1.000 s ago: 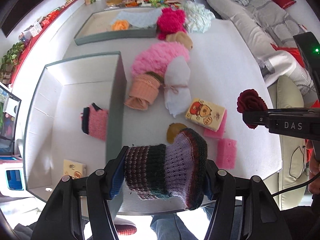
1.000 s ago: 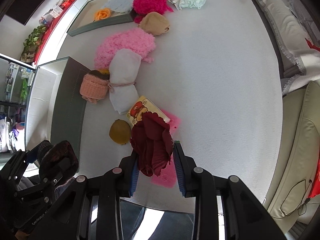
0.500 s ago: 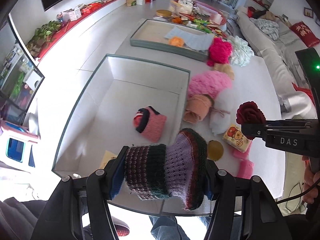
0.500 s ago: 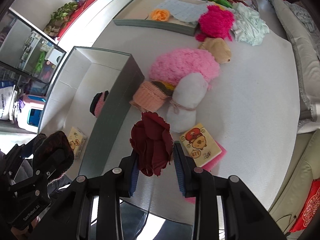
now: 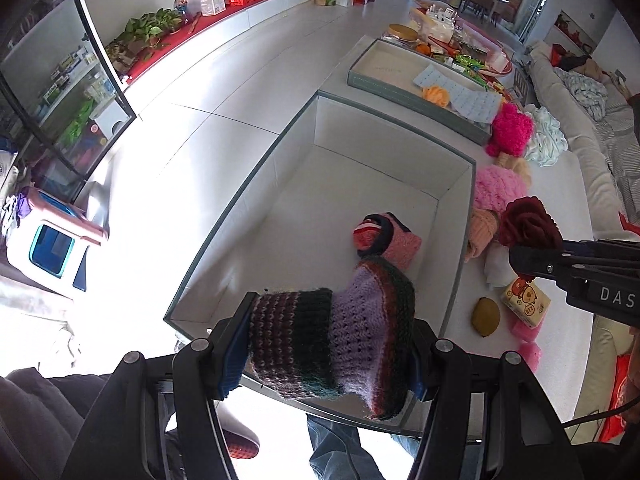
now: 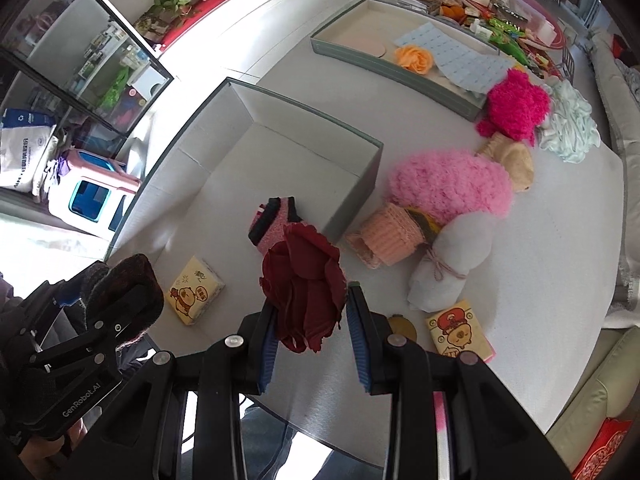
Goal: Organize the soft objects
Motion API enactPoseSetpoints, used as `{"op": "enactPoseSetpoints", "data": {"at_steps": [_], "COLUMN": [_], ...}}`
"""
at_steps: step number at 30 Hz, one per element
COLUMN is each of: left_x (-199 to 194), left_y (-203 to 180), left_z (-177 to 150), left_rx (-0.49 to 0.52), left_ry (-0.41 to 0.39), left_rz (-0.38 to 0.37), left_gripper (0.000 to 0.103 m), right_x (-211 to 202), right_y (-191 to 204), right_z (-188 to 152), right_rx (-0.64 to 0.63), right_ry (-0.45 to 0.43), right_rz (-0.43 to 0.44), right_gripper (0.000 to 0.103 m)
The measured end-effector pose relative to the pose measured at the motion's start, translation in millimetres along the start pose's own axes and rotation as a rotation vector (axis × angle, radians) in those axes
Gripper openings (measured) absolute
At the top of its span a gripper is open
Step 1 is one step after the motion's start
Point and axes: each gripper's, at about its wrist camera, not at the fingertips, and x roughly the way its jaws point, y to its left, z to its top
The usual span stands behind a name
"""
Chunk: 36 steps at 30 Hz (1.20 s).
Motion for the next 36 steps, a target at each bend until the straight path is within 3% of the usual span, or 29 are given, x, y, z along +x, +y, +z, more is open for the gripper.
{"op": "enactPoseSetpoints", "data": {"at_steps": [36], "left_x": [10.0], "left_y": [25.8], "left_z": [19.2], "left_rx": [-0.030], "left_ry": [0.003], "left_rz": [-0.066], "left_gripper": [0.063], "right_x": [4.9], "right_y": [31.7], "right_z": [28.0], "right_rx": [-0.074], "right_ry": [0.014], "right_rz": [-0.040], "right_gripper": [0.035]}}
